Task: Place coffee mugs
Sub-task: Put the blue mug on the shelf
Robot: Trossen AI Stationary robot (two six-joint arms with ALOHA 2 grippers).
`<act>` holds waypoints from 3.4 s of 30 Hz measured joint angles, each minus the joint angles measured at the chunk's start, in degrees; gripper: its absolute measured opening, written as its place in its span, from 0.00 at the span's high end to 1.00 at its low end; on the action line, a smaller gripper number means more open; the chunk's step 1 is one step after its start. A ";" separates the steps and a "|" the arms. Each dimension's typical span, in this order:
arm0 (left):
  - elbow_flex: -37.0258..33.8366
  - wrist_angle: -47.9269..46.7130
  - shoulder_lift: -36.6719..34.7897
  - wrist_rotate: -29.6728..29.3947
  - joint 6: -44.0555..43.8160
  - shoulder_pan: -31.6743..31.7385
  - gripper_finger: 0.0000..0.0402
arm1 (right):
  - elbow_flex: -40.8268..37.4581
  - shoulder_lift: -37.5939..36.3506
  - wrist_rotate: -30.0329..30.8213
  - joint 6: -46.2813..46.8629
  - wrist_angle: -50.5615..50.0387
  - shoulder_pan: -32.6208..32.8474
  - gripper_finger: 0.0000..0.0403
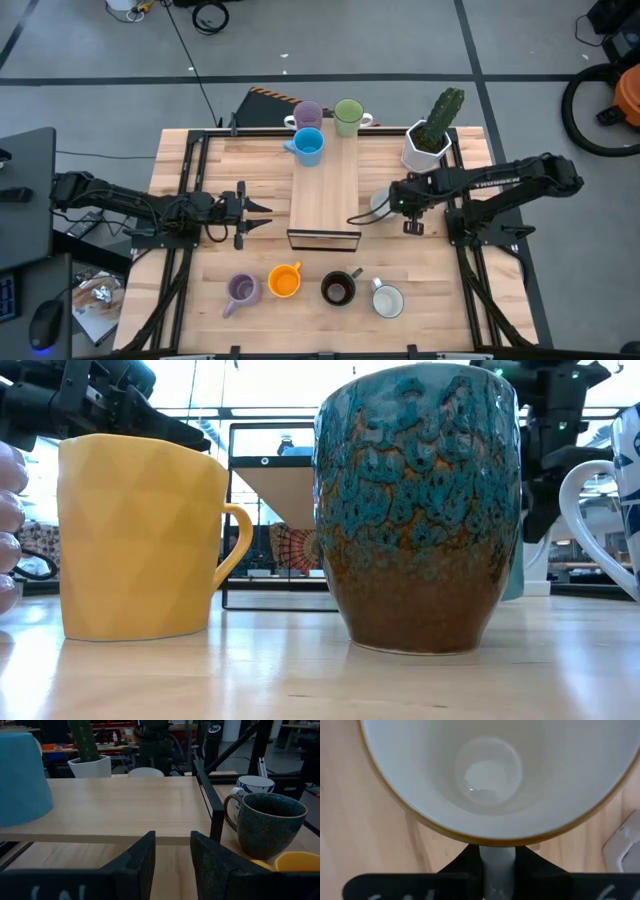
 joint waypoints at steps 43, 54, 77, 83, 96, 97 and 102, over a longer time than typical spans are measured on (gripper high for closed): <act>0.00 -0.02 0.00 0.00 -3.00 -0.02 0.68 | 0.47 -9.73 -5.01 -13.68 2.47 -15.44 0.87; 0.00 0.02 0.00 0.00 -2.53 -0.02 0.68 | 8.28 -9.46 -2.49 -13.36 -4.35 -17.10 0.87; 0.00 0.02 -0.02 -0.02 -2.42 0.00 0.68 | 33.58 0.05 2.25 -19.48 -14.56 -18.00 0.87; 0.00 0.00 -0.01 -0.04 -2.49 0.00 0.68 | 37.73 4.38 1.76 -21.54 -15.24 -18.00 0.87; 0.00 -0.02 -0.01 -0.04 -2.45 -0.02 0.68 | 42.71 12.36 -1.91 -24.80 -13.71 -18.23 0.86; 0.00 -0.02 0.00 -0.04 -2.44 0.00 0.68 | 42.71 12.95 -2.64 -24.99 -13.35 -18.42 0.86; 0.00 -0.05 -0.02 -0.04 -2.44 0.00 0.68 | 42.73 16.06 -4.84 -26.12 -10.64 -18.76 0.86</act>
